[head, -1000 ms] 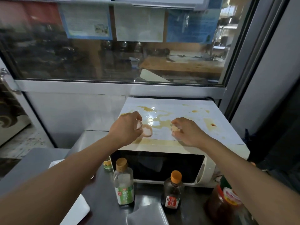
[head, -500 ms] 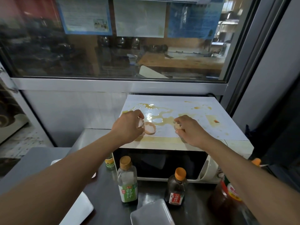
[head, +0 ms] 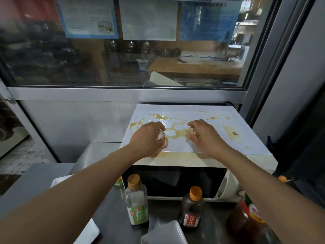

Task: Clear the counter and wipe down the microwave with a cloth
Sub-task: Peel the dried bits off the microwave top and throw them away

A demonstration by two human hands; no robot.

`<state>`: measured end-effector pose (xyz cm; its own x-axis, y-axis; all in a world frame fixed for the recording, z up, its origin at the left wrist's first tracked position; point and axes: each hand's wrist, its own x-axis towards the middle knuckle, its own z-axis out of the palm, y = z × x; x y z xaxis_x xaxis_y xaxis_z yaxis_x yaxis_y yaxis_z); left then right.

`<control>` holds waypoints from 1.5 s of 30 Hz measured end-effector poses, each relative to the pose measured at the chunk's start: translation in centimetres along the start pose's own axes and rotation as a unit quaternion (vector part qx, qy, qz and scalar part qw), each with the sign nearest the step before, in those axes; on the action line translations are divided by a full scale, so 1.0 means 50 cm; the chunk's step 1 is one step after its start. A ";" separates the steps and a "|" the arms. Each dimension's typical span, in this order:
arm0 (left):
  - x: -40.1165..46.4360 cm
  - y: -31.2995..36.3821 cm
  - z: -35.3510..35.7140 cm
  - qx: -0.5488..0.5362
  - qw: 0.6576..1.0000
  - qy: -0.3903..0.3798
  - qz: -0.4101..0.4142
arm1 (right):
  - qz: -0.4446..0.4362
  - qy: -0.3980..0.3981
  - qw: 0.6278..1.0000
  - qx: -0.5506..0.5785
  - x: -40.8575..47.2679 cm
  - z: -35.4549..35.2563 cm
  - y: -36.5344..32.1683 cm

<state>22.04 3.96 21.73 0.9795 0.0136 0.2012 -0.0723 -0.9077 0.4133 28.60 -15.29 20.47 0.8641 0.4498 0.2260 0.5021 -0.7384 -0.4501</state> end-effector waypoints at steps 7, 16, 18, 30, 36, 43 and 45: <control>0.004 -0.003 0.005 -0.005 1.000 0.011 0.013 | 0.004 -0.001 1.000 0.008 -0.001 0.004 0.002; 0.012 0.003 0.020 0.012 1.000 0.015 0.006 | 0.005 0.004 1.000 0.012 -0.003 0.006 0.005; 0.009 -0.001 0.022 0.008 1.000 0.016 0.002 | 0.004 0.004 1.000 0.013 -0.004 0.007 0.007; -0.003 -0.017 0.018 -0.013 1.000 -0.003 0.016 | 0.004 0.003 1.000 0.007 -0.003 0.011 0.001; -0.006 -0.027 0.022 -0.025 1.000 -0.004 0.009 | 0.001 0.003 1.000 -0.001 -0.003 0.013 0.000; -0.010 -0.039 0.027 -0.027 0.999 -0.030 -0.003 | -0.001 0.006 1.000 0.002 -0.004 0.016 -0.002; -0.009 -0.040 0.028 -0.020 0.999 -0.028 0.000 | 0.000 0.006 1.000 0.007 -0.004 0.016 -0.002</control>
<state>21.98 5.19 19.58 0.9882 -0.0114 0.1525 -0.0794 -0.8901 0.4487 28.34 -14.93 19.76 0.8640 0.4445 0.2364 0.5024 -0.7307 -0.4623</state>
